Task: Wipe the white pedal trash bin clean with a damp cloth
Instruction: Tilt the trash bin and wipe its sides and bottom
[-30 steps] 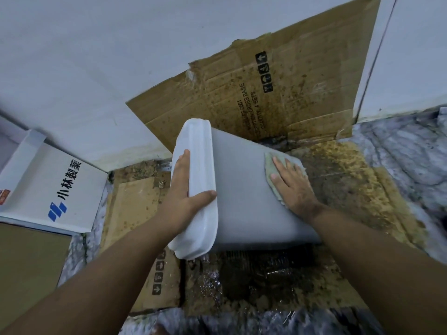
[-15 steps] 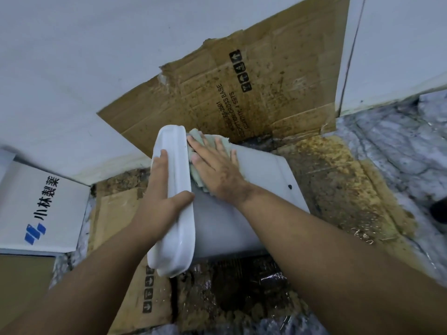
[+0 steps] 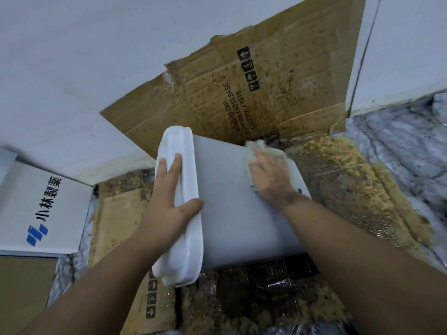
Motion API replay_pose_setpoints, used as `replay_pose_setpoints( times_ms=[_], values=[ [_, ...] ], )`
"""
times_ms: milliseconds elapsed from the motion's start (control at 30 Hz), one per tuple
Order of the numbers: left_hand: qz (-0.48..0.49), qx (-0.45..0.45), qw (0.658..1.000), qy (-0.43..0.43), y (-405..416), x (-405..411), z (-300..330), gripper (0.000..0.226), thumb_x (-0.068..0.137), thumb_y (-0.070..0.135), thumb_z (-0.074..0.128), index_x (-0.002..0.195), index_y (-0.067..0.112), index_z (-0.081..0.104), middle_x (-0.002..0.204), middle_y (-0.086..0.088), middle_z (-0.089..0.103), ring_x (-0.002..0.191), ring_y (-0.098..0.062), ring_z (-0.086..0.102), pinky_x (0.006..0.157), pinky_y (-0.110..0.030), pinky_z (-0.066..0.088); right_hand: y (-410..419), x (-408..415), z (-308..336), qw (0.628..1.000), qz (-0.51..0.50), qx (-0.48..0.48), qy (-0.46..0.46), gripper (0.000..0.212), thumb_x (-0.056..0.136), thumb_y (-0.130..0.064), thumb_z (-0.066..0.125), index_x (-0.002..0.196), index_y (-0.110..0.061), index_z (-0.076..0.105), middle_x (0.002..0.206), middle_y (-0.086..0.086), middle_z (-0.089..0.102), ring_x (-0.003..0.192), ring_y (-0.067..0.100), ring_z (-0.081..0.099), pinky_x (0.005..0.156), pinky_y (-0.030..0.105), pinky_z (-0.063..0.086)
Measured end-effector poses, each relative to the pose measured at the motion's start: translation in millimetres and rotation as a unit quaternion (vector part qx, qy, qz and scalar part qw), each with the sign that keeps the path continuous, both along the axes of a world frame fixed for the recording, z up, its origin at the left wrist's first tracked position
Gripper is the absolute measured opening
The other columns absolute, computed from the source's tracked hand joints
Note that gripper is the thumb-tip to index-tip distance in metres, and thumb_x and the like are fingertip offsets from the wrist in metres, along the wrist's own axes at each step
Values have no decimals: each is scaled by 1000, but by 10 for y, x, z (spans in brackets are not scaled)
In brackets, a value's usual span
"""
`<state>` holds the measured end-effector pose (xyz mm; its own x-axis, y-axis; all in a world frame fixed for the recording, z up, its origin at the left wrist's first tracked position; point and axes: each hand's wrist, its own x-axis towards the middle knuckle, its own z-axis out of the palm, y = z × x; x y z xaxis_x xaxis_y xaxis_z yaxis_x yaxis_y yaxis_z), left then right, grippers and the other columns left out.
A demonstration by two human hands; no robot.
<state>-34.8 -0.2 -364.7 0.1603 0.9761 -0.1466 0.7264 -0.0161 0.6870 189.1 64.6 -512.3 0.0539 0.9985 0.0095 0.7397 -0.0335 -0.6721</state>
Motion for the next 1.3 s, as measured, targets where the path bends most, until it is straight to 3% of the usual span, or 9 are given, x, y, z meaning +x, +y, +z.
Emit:
replay_pose_setpoints(
  times_ms=[100,200,333,533,633,833,967,1067,1300],
  values=[
    [5,-2,1000,9,25,-45,-19,106,59,66,54,155,54,11,167,23,-8,149,4,6,111,-29,18,134,-633,468,986,104,102,74,56,101,-41,20,156,-30,27,164,0,26,152,27,19,123,53,6],
    [7,-7,1000,16,22,-82,-33,102,63,63,58,154,57,10,167,24,-6,144,8,7,109,-28,17,277,-658,542,986,123,53,100,53,101,-50,27,154,-44,23,164,-7,24,152,27,16,123,51,2],
    [11,-11,1000,-3,-6,-131,-41,102,62,66,55,153,58,11,166,26,-3,145,8,9,110,-28,18,317,12,-31,998,54,18,32,69,95,-62,12,151,-31,40,155,1,43,139,29,43,116,51,26],
    [2,-5,1000,2,-19,-148,-72,103,63,65,55,155,55,10,166,26,-6,142,9,12,110,-30,21,35,530,-457,988,-81,-126,38,71,98,-59,19,158,-22,21,163,16,24,149,38,23,121,56,14],
    [2,-5,1000,4,-12,-150,-80,104,62,66,54,155,54,10,166,25,-7,141,10,10,109,-29,19,18,-87,-91,1000,3,-17,4,77,92,-54,3,158,-20,21,166,9,18,153,30,16,120,54,14],
    [0,-3,1000,12,19,-162,-76,104,62,67,53,155,53,10,167,22,-4,150,2,7,110,-27,17,122,-734,599,989,110,49,85,56,103,-47,28,157,-38,16,167,-4,15,154,28,6,124,50,-1],
    [0,-3,1000,1,-6,-125,-48,103,62,66,55,155,55,11,167,24,-4,146,6,11,111,-30,20,279,18,58,994,98,13,-35,61,95,-41,23,147,-19,46,155,17,40,136,44,43,111,56,30],
    [-5,1,1000,4,-27,-86,-37,104,62,67,54,155,54,10,166,25,-7,141,12,9,109,-29,19,129,564,-428,992,82,-74,-59,69,94,-37,17,138,3,52,146,35,42,126,54,49,103,61,40],
    [0,1,1000,6,-9,-118,-79,103,62,67,54,154,57,10,166,25,-6,141,10,10,109,-29,19,-189,96,-101,999,6,-7,35,75,96,-53,11,157,-12,24,164,12,22,153,26,15,123,48,9]
  ],
)
